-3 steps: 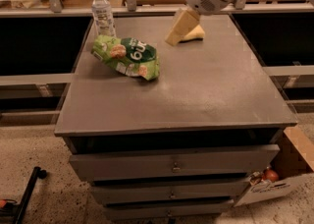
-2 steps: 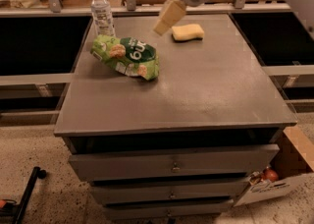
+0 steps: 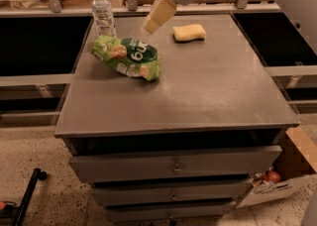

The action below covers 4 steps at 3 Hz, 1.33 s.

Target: Knock blue plastic bottle over

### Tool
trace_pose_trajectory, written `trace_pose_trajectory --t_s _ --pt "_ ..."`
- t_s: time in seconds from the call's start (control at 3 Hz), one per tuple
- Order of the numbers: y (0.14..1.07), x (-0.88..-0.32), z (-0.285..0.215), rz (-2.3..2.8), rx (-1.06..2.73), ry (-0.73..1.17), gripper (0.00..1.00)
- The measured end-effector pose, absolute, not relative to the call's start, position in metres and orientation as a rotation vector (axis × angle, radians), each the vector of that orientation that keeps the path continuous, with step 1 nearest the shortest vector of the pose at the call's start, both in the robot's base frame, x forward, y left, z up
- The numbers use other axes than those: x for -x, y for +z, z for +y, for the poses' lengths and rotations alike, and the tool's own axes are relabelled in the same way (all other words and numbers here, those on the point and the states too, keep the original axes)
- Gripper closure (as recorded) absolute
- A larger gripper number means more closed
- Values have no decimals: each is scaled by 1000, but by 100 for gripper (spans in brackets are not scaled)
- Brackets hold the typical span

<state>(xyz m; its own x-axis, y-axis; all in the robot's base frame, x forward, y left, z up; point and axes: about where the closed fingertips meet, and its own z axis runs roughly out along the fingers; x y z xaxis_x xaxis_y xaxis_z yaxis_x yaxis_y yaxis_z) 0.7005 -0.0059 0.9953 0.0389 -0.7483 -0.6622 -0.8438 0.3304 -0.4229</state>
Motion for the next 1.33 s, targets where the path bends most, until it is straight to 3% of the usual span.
trace_pose_trajectory --t_s 1.0,1.33 --pt "957 -731 81 1747 1056 720 0" --pt "946 -742 114 1677 1037 776 0"
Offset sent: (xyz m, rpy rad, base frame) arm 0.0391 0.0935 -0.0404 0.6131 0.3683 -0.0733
